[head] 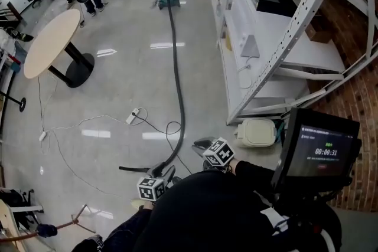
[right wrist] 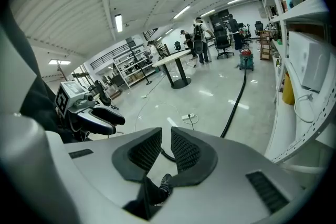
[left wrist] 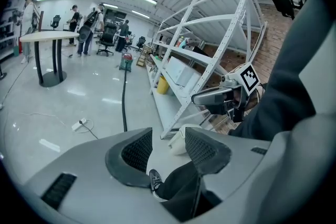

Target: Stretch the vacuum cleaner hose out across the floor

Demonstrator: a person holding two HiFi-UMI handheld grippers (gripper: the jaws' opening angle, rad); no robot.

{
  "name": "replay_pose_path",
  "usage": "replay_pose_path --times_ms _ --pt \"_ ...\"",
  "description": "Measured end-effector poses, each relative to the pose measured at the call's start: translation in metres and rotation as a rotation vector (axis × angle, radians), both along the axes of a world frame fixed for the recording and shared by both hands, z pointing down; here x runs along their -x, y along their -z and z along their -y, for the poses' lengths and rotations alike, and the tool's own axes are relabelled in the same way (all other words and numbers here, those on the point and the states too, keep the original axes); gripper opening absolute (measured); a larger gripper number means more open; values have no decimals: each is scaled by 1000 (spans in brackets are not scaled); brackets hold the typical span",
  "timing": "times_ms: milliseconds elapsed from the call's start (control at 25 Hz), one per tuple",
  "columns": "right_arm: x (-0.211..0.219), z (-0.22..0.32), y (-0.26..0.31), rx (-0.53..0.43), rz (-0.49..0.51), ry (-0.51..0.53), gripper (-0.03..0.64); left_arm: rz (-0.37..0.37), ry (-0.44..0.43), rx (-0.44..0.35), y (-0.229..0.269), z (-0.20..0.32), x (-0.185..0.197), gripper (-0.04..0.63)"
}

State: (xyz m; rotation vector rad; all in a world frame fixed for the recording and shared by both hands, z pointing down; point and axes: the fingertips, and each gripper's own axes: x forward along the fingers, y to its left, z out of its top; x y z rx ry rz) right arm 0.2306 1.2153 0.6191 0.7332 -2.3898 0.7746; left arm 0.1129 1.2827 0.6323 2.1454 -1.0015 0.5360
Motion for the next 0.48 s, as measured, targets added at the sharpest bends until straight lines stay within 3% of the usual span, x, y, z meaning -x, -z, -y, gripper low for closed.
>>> replay_pose_path --times_ms 200,480 --pt "14 -2 1 -8 -13 -10 53 -14 26 13 -7 -2 17 212" --pt "45 6 32 -88 24 -4 35 -23 38 -46 19 4 36 212"
